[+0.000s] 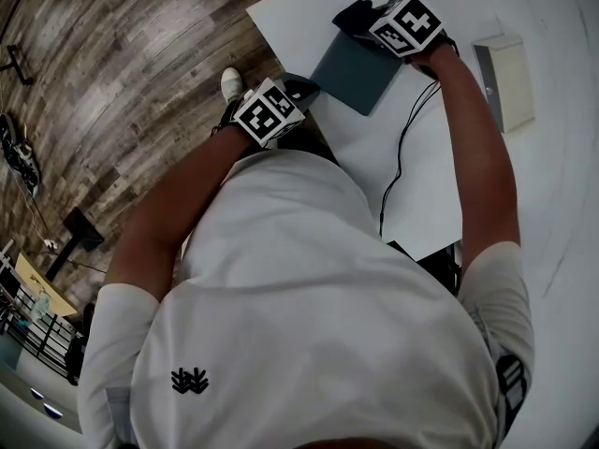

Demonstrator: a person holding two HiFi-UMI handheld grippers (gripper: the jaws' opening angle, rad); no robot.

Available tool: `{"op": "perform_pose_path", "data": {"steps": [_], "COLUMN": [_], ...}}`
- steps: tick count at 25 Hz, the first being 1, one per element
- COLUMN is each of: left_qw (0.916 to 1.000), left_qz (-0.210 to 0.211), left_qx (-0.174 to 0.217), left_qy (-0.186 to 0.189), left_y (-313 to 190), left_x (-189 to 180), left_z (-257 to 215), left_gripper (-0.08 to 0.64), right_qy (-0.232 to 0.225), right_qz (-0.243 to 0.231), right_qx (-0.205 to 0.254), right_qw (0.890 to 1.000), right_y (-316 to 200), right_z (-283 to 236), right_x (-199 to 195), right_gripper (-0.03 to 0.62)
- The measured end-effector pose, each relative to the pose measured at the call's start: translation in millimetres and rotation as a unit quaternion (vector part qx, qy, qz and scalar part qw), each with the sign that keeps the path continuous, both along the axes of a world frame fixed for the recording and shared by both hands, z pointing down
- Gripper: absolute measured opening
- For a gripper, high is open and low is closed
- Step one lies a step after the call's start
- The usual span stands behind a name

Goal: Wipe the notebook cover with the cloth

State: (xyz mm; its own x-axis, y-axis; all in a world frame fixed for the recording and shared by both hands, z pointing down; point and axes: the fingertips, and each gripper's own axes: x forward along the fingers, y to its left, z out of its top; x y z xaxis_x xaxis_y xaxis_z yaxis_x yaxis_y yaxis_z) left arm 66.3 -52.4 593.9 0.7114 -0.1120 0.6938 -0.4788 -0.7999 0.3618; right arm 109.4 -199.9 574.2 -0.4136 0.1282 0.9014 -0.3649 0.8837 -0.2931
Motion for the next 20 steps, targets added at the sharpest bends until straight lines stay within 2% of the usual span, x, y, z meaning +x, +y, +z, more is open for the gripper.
{"op": "perform_pose_path", "data": {"steps": [7,12,16,20], "left_qw": [1.0000,1.0000,1.0000,1.0000], "left_qz": [-0.005,-0.001,0.001,0.001], "left_qx": [-0.001,-0.004,-0.001,-0.002], "left_qy": [-0.001,-0.001,0.001,-0.001], "left_y": [1,2,4,4], "left_x": [-4,-2,-6,-7], "left_z": [-1,-1,-2,-3], "left_gripper": [0.006,0.006,0.006,0.006], "right_qy": [0.024,0.043,0.018,-0.001], "right_qz": [0.026,0.024,0.000,-0.035], "right_qx": [0.039,0.075,0.072,0.027], "right_qw": [0.999,0.996,0.997,0.999], "right_y": [-37,-38,-10,54], "right_z": [-1,-5,-23,-27], "right_x": [17,24,11,-4], "right_gripper": [0.158,0.158,0.158,0.158]}}
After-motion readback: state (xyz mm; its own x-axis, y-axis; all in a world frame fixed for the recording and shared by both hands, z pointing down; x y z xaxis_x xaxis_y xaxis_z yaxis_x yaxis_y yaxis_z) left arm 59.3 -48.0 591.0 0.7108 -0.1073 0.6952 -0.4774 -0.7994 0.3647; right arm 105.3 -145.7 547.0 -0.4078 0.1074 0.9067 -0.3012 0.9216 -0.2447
